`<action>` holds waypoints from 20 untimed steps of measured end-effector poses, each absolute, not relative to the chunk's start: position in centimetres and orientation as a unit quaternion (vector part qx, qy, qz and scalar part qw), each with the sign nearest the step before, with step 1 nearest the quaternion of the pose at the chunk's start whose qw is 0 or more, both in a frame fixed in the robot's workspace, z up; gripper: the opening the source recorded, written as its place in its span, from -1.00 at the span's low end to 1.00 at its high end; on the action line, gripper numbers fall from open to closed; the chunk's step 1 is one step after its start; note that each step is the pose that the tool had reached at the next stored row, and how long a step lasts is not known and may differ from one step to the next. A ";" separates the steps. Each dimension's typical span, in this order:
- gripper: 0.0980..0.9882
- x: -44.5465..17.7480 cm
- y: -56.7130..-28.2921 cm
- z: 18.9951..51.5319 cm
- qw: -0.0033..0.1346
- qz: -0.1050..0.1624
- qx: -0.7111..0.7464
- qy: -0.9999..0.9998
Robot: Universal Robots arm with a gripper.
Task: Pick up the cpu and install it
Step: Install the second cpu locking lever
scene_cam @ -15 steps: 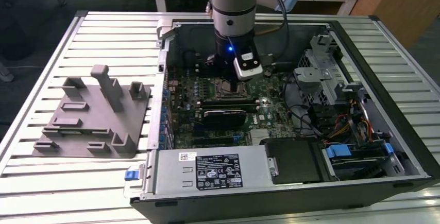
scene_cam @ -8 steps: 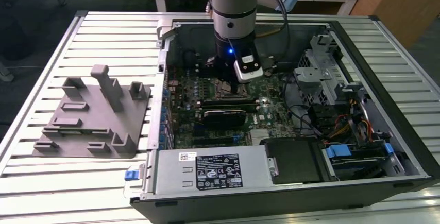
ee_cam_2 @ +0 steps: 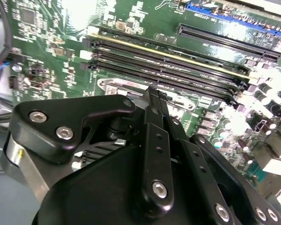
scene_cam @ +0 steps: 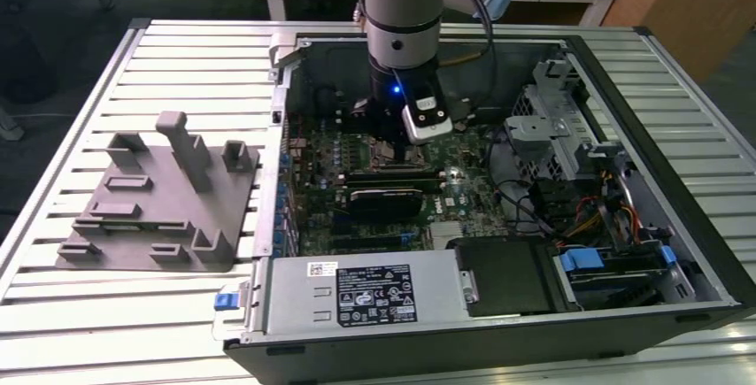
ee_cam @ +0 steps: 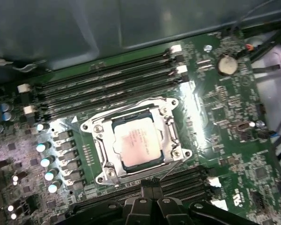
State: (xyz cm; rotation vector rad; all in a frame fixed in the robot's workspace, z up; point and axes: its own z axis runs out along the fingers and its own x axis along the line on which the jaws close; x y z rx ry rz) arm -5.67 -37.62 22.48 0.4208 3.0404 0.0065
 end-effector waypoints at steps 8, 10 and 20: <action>-0.98 -5.8 -37.8 22.0 0.021 0.001 0.114 0.993; -0.98 -5.9 -37.8 22.0 0.021 0.001 0.113 0.993; -0.98 -6.4 -38.6 21.7 0.019 0.022 0.110 0.993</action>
